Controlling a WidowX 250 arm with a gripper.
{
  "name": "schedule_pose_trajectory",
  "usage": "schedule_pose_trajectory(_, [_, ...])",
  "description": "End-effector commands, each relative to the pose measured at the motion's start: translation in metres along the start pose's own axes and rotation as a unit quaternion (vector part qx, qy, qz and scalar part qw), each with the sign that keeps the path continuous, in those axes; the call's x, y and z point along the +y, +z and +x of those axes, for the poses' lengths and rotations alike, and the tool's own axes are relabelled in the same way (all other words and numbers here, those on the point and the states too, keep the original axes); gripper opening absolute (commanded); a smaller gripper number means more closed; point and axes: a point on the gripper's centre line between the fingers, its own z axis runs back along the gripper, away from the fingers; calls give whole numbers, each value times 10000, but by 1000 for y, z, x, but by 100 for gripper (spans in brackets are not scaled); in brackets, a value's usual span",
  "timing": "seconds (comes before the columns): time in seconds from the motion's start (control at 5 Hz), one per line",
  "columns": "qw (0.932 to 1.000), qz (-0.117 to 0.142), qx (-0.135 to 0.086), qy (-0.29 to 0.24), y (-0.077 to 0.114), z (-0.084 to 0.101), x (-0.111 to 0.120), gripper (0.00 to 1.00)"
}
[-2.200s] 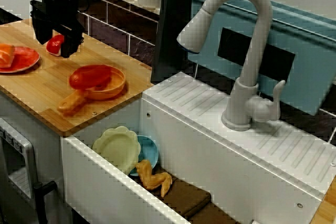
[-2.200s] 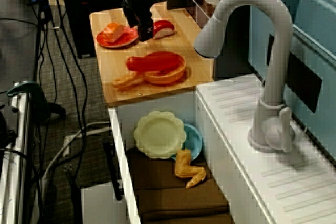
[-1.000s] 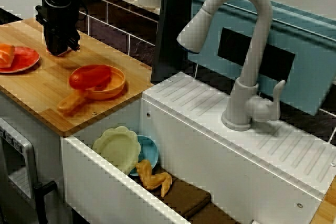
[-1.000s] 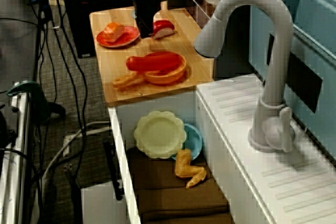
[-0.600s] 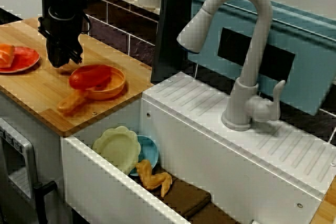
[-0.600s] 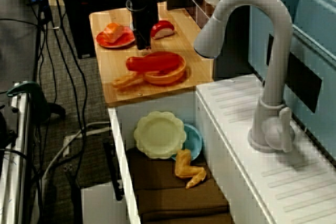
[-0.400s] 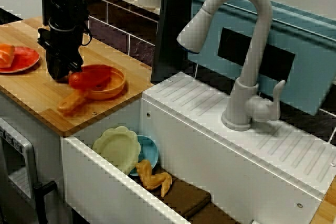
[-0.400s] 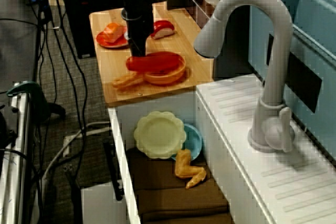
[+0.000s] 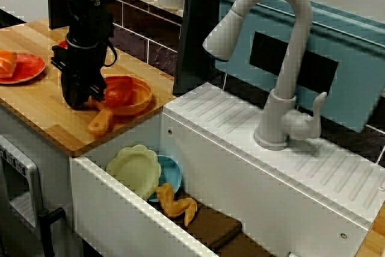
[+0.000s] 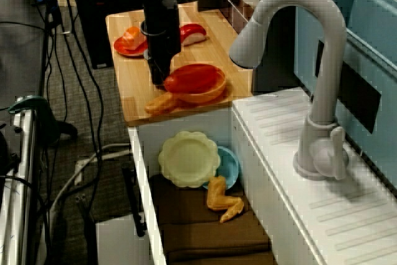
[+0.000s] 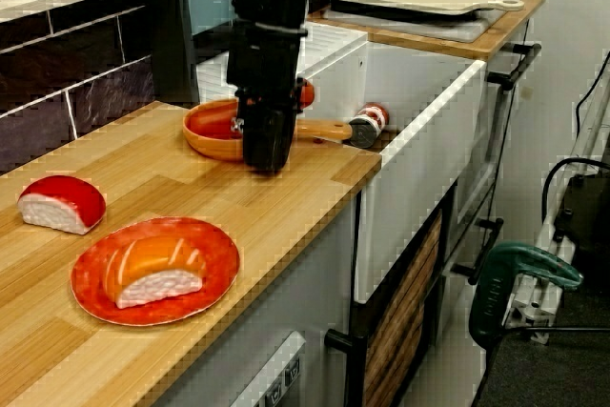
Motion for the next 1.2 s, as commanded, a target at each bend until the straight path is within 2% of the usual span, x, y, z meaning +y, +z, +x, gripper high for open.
schedule_pose_trajectory(0.0, [9987,-512,-40,48,47,8,-9,0])
schedule_pose_trajectory(0.2, [9985,-533,-25,154,51,1,6,0])
schedule_pose_trajectory(0.4, [9972,-671,93,317,65,-2,23,100])
schedule_pose_trajectory(0.6, [9950,-870,228,429,80,-3,24,100])
schedule_pose_trajectory(0.8, [9923,-767,380,891,85,-7,15,100])
schedule_pose_trajectory(1.0, [9850,-957,652,1277,95,-9,7,100])
